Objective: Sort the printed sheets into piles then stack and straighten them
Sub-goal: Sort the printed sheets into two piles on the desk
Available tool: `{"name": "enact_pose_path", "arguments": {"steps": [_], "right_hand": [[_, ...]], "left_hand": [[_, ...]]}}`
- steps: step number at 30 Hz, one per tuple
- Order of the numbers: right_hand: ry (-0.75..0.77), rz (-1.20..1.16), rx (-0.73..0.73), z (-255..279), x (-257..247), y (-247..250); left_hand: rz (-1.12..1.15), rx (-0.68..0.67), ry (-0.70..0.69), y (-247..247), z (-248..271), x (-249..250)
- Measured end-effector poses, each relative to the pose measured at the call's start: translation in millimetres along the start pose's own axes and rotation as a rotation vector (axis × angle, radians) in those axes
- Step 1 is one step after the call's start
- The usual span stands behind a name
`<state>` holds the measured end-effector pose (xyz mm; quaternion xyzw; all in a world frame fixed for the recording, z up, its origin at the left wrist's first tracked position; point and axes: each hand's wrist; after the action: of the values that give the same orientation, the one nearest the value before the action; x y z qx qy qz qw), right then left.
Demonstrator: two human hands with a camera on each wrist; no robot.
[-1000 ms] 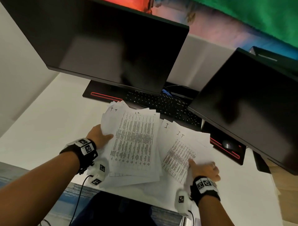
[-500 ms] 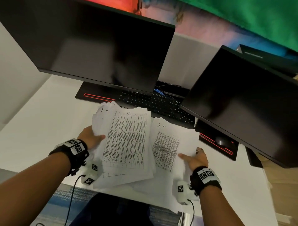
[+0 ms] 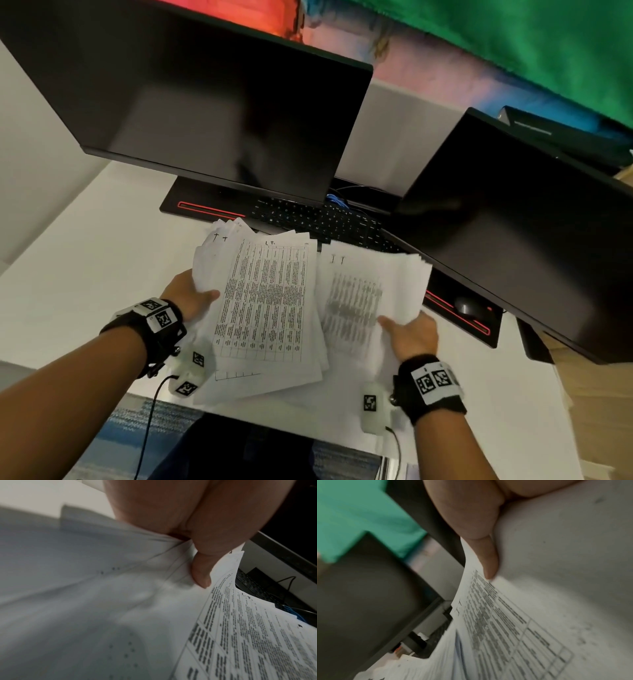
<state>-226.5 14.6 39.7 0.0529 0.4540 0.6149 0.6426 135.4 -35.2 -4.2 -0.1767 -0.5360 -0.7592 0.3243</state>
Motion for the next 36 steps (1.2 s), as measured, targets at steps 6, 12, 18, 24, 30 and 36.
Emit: {"name": "enact_pose_path", "arguments": {"steps": [6,12,18,24,30,36], "right_hand": [[0.517,-0.094,0.196,70,-75,77],[0.489,-0.483,-0.189,86,-100,85],[0.083,-0.294,-0.23,16,-66,-23],[-0.165,0.463,0.122,-19,21,-43],[-0.201,0.223,0.05,-22,37,-54],[-0.125,0.082,0.071,2,4,-24]], "left_hand": [[0.007,-0.025,0.014,5,-2,-5],[0.061,-0.031,-0.059,-7,-2,2],[0.233,-0.097,0.046,-9,-14,0],[0.445,-0.083,0.059,-21,-14,-1],[0.077,-0.068,-0.06,-27,-14,0],[0.018,-0.048,-0.065,-25,-12,-1]]}}
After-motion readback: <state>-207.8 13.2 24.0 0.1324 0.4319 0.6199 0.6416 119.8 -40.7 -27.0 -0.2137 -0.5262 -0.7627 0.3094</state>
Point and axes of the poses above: each hand's wrist, its own z-axis away from the middle knuckle, its own y-axis out of the back of the hand, x = y × z, and after that the axes turned 15 degrees about -y, right-handed
